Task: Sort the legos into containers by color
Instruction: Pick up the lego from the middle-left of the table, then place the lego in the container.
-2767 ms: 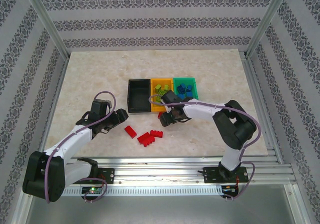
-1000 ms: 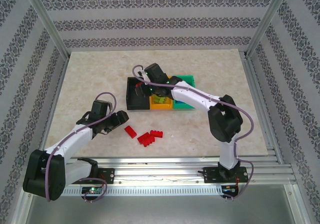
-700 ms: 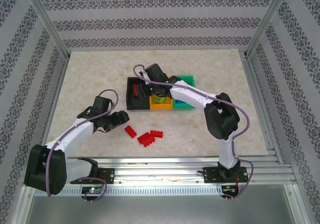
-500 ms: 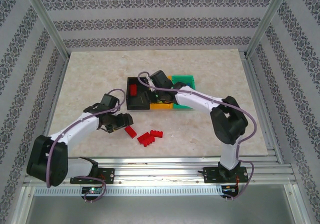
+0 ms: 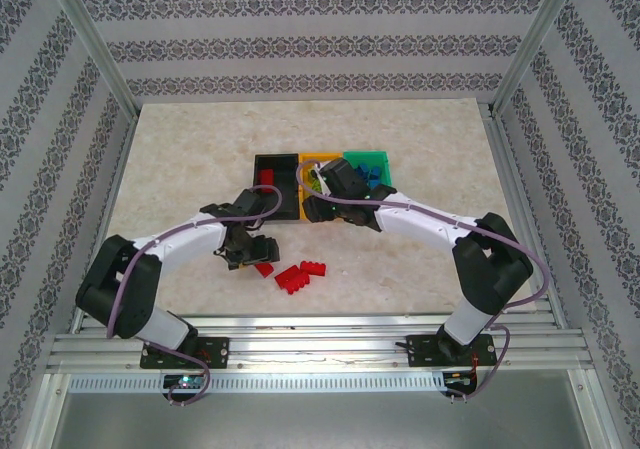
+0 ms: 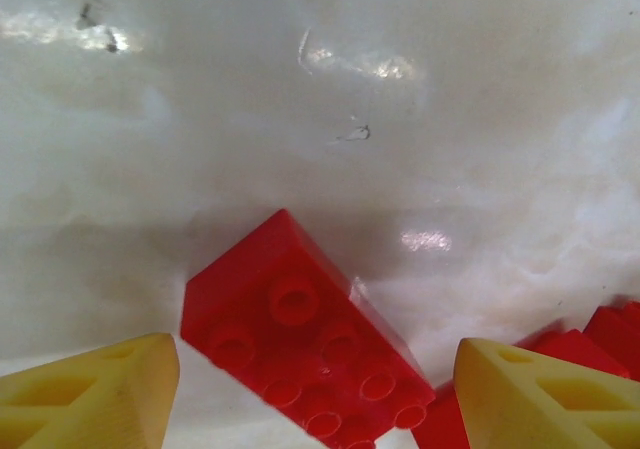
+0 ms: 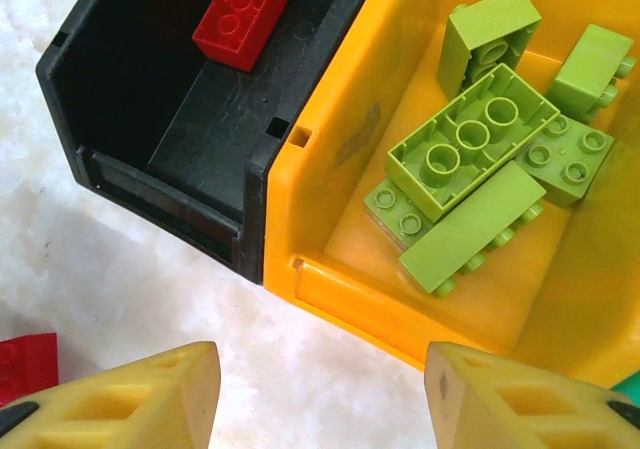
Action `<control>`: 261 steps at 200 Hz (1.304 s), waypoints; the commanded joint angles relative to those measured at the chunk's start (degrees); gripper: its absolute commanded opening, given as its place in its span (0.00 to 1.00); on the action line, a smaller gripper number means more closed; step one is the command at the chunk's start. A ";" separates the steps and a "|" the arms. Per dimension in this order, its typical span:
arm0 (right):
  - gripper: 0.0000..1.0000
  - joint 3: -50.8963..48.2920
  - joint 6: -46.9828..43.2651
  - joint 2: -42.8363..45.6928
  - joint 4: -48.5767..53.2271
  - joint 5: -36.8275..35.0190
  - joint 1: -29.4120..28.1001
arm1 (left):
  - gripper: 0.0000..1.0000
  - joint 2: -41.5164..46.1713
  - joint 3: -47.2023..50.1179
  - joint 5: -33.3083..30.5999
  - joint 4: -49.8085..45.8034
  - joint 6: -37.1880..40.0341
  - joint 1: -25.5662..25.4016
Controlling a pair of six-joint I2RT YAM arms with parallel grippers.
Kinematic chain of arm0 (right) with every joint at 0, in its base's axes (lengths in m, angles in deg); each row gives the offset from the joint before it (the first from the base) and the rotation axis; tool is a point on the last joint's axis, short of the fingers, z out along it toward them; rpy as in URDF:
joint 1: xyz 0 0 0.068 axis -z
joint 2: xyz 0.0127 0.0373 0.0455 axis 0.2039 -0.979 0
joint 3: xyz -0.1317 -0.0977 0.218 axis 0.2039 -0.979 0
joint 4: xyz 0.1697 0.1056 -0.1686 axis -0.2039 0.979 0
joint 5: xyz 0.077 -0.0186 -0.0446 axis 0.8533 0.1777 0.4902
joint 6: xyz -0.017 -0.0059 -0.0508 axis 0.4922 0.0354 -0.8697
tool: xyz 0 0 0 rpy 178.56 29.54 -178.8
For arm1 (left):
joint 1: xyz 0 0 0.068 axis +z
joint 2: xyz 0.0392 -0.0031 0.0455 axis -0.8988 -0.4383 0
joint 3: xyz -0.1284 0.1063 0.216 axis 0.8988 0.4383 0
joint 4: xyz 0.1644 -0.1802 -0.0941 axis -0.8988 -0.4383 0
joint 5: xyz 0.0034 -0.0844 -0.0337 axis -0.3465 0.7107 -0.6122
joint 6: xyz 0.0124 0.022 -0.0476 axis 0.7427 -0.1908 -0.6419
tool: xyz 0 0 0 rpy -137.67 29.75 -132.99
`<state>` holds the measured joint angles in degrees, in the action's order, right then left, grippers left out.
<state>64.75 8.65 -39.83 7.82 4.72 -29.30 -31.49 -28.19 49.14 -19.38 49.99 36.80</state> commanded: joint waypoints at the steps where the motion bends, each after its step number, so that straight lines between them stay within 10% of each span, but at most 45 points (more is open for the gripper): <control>1: 0.57 -0.92 -0.33 1.64 -1.53 -2.12 -0.75 | 0.70 -1.94 -2.04 -1.74 -1.92 -0.99 -1.70; 110: 0.57 -3.20 -0.38 3.02 -2.70 -3.94 -0.60 | 0.24 -3.33 -6.88 -1.79 -2.33 1.97 -2.16; 174: 0.57 -4.17 -0.01 3.79 -2.95 -3.99 -0.60 | 0.22 1.15 -13.15 -3.61 -3.59 4.71 -1.28; 261: 0.56 -8.62 1.20 8.65 -2.84 -5.64 -0.50 | 0.22 -14.45 -36.87 1.62 -9.73 14.80 7.80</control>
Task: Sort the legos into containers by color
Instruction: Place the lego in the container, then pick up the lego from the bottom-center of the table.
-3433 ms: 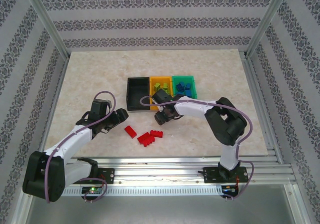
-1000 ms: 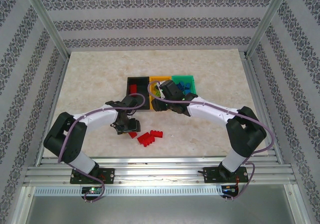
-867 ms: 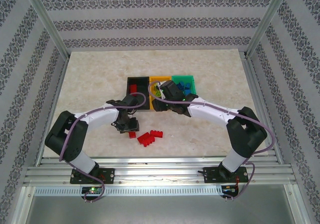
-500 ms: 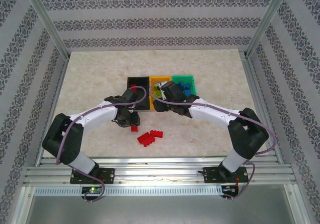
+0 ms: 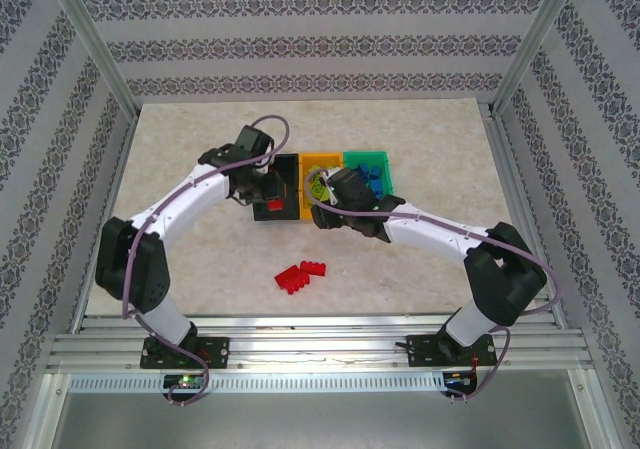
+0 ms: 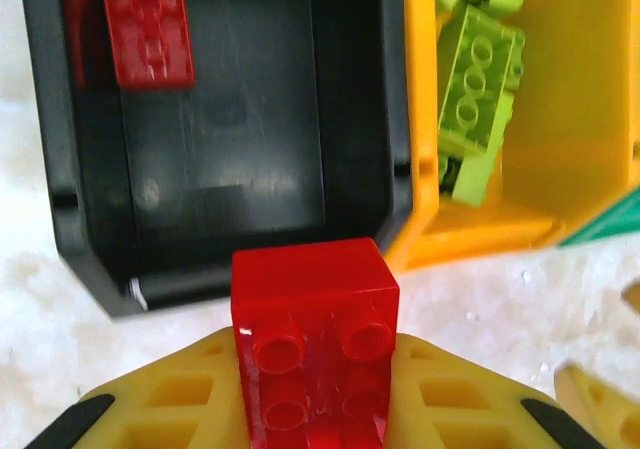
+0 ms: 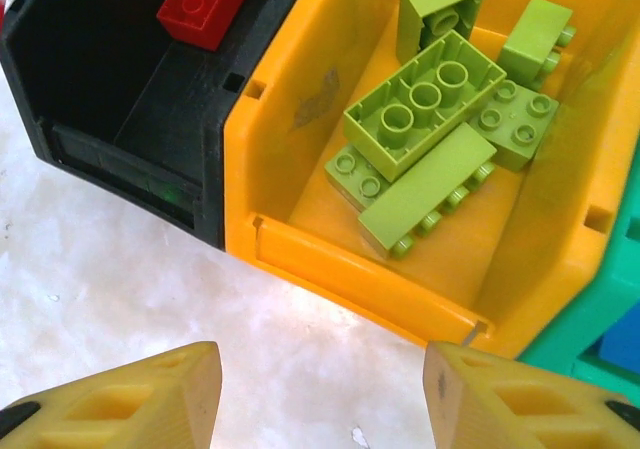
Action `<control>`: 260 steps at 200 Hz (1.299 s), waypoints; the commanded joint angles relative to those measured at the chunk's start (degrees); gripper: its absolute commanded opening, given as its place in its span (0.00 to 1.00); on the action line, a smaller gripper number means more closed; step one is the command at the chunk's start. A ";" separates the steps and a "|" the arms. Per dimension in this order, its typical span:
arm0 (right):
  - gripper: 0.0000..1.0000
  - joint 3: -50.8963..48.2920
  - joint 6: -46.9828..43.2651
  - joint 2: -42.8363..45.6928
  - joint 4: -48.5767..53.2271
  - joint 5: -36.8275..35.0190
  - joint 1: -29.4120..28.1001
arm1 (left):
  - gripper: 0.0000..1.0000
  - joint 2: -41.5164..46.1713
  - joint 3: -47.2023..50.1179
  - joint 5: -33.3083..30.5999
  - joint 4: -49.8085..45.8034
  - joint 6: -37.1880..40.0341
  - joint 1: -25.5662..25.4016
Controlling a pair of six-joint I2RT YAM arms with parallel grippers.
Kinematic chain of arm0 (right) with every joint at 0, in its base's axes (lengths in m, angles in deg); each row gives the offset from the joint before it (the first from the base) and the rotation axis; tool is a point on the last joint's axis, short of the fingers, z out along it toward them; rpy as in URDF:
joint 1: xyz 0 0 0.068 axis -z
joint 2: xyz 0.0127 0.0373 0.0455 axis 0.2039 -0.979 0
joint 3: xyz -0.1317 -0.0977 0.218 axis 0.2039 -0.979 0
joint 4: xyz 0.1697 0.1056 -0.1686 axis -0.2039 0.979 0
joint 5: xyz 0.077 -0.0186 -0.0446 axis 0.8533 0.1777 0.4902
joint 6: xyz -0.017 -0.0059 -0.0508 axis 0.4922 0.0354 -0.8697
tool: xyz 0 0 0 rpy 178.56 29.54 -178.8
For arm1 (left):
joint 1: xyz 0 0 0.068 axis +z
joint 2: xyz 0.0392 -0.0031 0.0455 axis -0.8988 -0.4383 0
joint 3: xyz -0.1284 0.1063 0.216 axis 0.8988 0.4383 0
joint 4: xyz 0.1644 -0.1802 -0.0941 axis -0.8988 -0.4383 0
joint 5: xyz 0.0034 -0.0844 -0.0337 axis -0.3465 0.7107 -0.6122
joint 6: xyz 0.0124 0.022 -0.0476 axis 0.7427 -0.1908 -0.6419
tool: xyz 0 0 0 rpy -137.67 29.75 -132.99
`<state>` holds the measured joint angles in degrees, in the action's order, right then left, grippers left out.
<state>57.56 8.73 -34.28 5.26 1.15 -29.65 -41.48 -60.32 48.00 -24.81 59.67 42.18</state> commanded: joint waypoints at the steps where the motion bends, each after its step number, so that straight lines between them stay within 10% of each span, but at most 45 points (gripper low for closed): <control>1: 0.56 -1.54 1.13 3.24 -0.24 -2.11 -0.12 | 0.22 -4.71 -4.96 2.93 -4.31 5.22 2.54; 132: 0.57 -9.81 4.58 12.43 1.97 -3.84 -0.76 | 0.61 -18.54 -22.66 5.11 -8.00 7.71 5.49; 260: 0.58 -6.66 -4.88 2.78 6.47 8.74 -6.04 | 0.61 10.26 19.05 8.86 20.09 1.97 5.51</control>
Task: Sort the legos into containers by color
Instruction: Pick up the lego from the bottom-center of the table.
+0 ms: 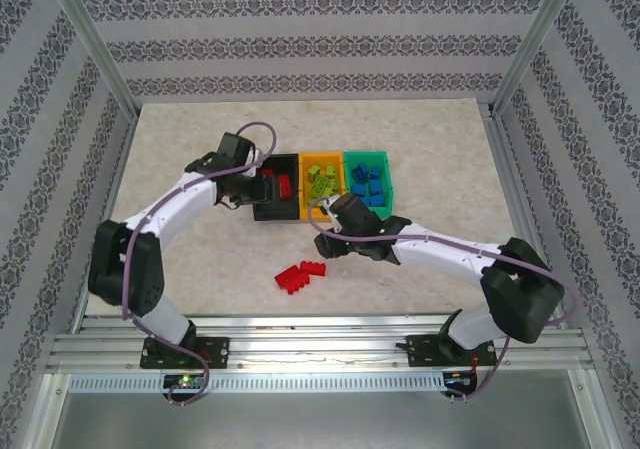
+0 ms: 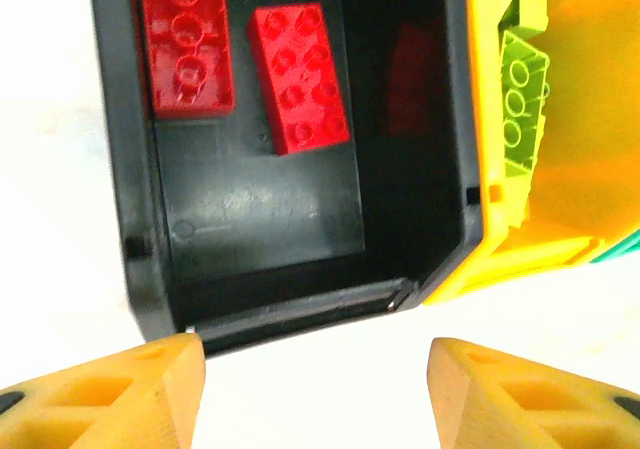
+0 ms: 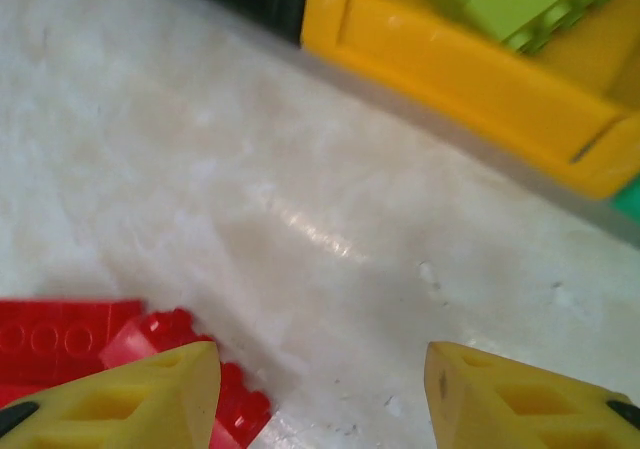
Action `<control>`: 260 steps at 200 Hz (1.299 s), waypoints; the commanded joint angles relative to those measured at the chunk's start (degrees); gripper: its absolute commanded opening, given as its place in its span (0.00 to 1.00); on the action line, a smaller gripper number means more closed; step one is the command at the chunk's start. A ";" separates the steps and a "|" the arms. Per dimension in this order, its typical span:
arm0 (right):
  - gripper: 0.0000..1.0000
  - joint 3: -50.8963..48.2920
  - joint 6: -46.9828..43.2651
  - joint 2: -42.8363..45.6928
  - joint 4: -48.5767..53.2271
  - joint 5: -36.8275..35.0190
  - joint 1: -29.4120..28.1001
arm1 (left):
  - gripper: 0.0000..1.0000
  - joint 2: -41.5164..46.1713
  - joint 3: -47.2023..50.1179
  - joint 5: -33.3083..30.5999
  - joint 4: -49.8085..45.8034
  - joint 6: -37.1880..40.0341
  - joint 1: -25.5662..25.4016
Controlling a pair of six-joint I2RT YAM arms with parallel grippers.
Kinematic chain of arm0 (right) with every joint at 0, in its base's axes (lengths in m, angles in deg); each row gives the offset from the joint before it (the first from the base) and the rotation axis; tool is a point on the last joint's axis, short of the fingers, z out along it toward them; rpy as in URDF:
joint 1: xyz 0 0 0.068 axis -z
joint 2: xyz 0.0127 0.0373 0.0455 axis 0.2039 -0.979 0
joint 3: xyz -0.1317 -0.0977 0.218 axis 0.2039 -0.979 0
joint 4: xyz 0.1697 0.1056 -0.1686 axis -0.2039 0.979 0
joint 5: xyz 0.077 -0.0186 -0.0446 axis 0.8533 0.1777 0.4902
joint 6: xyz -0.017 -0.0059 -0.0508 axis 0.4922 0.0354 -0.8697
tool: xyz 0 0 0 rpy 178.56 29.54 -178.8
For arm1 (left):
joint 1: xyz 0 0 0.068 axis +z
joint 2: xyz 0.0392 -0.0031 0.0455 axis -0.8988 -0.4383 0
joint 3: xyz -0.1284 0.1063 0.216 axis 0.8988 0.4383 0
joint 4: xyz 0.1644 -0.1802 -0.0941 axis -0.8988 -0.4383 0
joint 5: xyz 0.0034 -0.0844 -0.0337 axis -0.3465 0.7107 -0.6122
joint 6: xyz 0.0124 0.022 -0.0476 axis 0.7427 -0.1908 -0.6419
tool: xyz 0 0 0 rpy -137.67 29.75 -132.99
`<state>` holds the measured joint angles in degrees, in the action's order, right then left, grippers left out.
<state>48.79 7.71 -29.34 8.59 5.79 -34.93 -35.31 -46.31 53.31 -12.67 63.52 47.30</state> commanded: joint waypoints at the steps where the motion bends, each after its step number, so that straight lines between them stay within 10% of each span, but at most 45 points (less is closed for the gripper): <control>1: 0.58 2.11 -3.96 -2.21 3.15 4.25 -0.80 | 0.61 4.26 5.36 3.88 8.06 -1.83 0.38; 180: 0.63 7.01 -10.03 -15.47 5.44 13.89 -3.59 | 0.66 14.30 22.90 7.28 12.57 -6.87 0.43; 260: 0.29 7.35 -8.93 -15.79 4.21 11.43 -3.94 | 0.66 15.71 24.44 6.68 12.70 -8.01 0.38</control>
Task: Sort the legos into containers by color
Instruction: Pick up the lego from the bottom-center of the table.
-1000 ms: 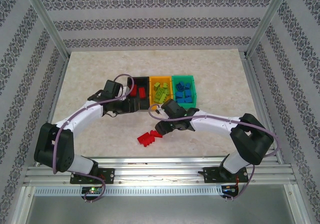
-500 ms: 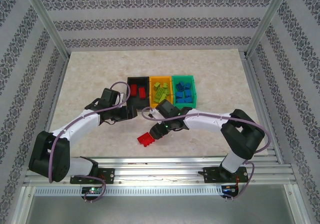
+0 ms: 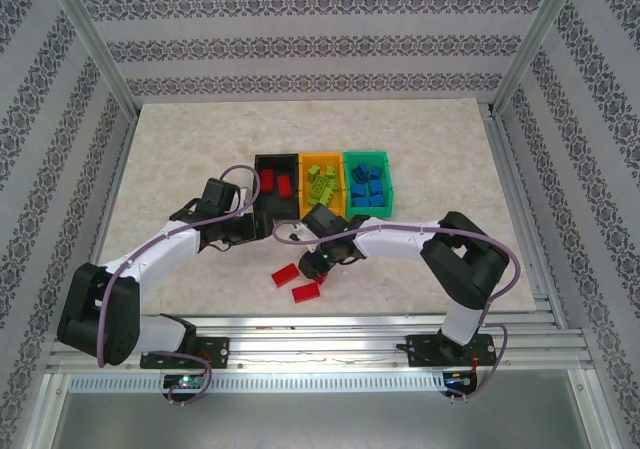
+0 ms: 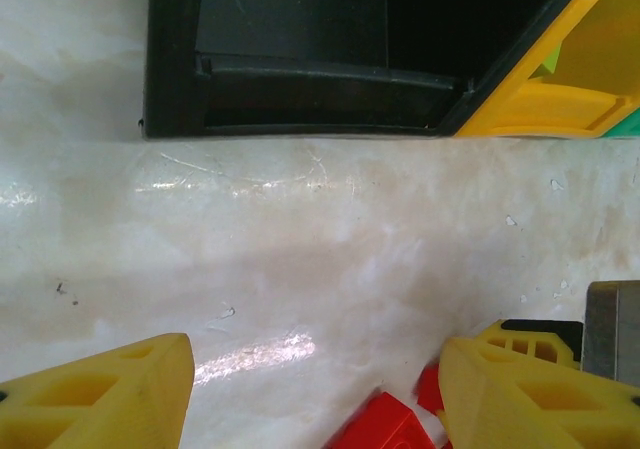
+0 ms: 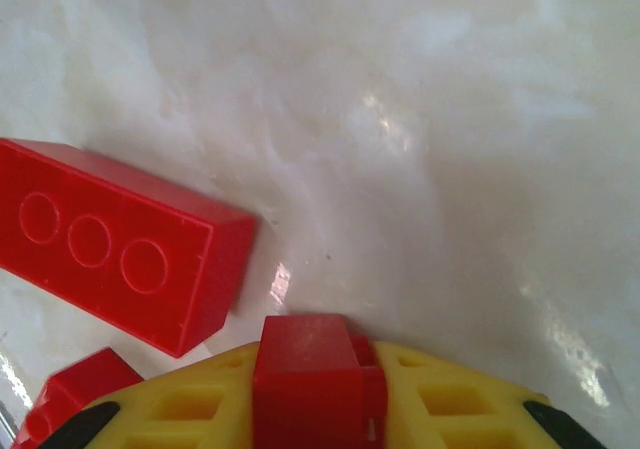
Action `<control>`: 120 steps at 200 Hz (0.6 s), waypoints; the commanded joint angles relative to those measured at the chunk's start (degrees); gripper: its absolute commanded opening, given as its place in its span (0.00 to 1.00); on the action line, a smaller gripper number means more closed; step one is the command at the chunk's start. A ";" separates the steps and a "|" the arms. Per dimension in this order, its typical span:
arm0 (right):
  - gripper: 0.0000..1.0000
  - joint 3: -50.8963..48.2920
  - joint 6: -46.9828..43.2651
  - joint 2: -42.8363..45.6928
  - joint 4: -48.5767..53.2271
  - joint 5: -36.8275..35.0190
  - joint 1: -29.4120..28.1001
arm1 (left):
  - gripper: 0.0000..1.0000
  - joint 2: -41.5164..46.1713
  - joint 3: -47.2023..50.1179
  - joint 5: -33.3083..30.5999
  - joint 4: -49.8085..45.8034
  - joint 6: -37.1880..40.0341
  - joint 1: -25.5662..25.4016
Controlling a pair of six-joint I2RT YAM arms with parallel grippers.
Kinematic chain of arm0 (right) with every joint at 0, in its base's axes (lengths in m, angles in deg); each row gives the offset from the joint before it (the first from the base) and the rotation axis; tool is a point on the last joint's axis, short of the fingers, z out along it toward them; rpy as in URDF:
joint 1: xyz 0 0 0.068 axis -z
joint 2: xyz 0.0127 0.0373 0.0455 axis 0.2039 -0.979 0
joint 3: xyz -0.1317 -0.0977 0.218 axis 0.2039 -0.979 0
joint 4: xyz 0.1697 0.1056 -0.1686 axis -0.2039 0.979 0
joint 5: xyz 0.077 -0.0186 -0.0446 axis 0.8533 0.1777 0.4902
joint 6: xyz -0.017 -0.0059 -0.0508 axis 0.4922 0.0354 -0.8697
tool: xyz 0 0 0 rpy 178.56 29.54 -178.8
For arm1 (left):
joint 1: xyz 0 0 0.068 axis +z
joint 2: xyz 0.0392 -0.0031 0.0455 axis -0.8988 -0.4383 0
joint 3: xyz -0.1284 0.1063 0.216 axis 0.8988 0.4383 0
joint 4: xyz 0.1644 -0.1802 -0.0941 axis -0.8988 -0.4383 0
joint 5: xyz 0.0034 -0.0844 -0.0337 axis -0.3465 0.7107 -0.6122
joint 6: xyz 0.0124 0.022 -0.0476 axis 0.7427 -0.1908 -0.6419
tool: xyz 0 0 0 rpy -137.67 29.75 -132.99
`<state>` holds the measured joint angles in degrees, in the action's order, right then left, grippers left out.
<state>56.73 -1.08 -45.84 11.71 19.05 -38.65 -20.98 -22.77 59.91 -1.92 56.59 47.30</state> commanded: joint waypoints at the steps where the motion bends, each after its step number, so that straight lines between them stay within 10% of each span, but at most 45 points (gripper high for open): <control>1: 0.29 -0.56 -0.13 0.79 1.04 -1.88 -0.22 | 0.66 1.40 0.88 0.17 1.96 -1.09 0.37; 120: 0.26 -2.14 6.58 9.00 -8.08 -2.37 5.47 | 0.66 2.30 3.48 0.58 2.89 -2.37 0.37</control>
<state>54.50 2.26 -39.33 8.15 17.90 -34.58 -19.99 -20.10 59.96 -0.89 55.06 47.30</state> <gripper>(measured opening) 0.256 0.660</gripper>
